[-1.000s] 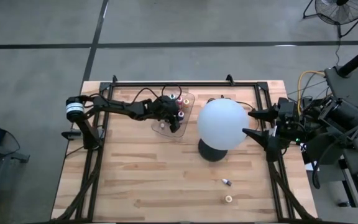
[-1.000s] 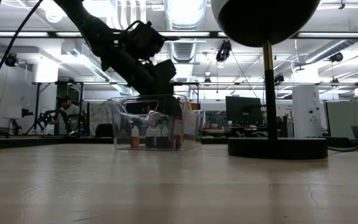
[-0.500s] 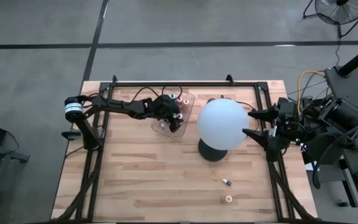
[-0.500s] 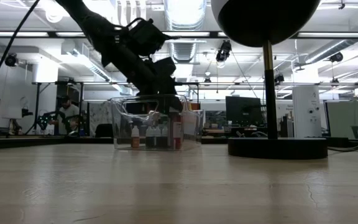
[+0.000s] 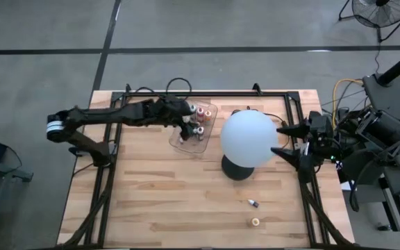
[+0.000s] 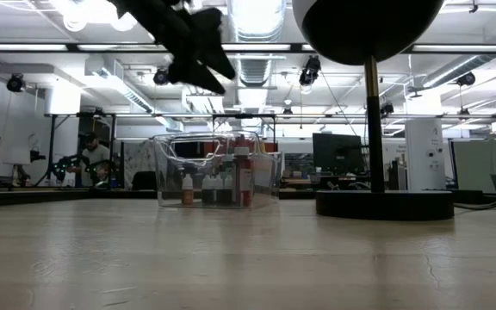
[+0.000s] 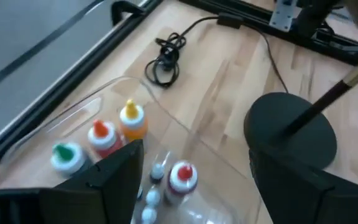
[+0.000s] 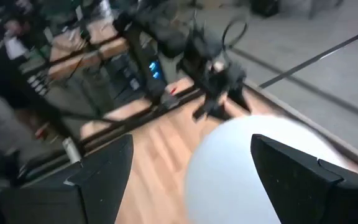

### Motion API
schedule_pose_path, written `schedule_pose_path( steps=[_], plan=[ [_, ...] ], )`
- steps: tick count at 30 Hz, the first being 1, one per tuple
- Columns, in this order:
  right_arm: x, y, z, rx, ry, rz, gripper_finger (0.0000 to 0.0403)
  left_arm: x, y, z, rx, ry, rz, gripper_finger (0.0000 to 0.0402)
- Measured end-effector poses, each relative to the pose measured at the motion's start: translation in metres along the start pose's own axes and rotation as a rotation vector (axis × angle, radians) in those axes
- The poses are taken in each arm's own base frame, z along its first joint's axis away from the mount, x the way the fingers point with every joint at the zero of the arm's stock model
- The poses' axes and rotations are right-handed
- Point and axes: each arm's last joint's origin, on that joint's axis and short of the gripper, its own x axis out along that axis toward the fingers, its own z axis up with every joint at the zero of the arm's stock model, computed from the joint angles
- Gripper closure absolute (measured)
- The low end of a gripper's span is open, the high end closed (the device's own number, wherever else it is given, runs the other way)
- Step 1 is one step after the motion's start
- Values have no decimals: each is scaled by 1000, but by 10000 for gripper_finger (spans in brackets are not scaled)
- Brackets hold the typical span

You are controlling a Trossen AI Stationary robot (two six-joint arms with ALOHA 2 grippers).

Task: Pick & Place food coloring
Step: Put the small black food coloring bottle into the transparent bin

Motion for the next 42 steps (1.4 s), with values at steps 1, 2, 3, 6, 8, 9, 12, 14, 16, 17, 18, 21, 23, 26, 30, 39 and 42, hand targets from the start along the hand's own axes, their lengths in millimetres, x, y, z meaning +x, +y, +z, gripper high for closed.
schedule_pose_path(
  steps=[1,2,3,6,8,9,12,14,16,17,18,21,23,26,30,39,42],
  plan=[
    [-1,1,-1,-2,18,15,85,-9,-3,1,1,6,14,139],
    [-1,2,-2,-4,31,26,86,-17,-6,1,9,14,28,139],
    [-1,3,-4,-2,43,35,87,-26,-9,3,15,9,38,139],
    [-3,8,-10,1,75,64,89,-50,-21,3,-6,-17,23,139],
    [-4,13,-16,-7,99,83,89,-63,-28,2,-58,-35,-13,139],
    [-4,17,-20,-8,108,87,87,-68,-32,1,-85,-41,-32,139],
    [-3,28,-35,-32,162,102,83,-81,-42,-2,-168,-50,-90,139],
    [-1,35,-48,-59,204,105,79,-86,-49,-4,-223,-51,-125,139],
    [0,42,-60,-98,253,117,76,-90,-58,-7,-273,-40,-156,139],
    [1,46,-67,-120,278,120,74,-90,-62,-8,-294,-34,-170,139],
    [2,48,-74,-146,308,126,73,-91,-66,-10,-309,-26,-182,139],
    [3,55,-96,-192,373,123,70,-89,-84,-15,-339,-17,-220,139],
    [2,56,-111,-204,396,105,69,-89,-96,-18,-342,-24,-240,139],
    [0,57,-137,-223,454,83,71,-90,-113,-20,-360,-67,-262,139],
    [-2,56,-170,-196,511,37,74,-92,-130,-25,-419,-114,-260,139],
    [13,48,-232,-175,602,-54,70,-82,-159,-42,-546,-83,-272,139],
    [21,48,-254,-150,623,-35,73,-75,-176,-48,-549,-94,-321,139]
  ],
)
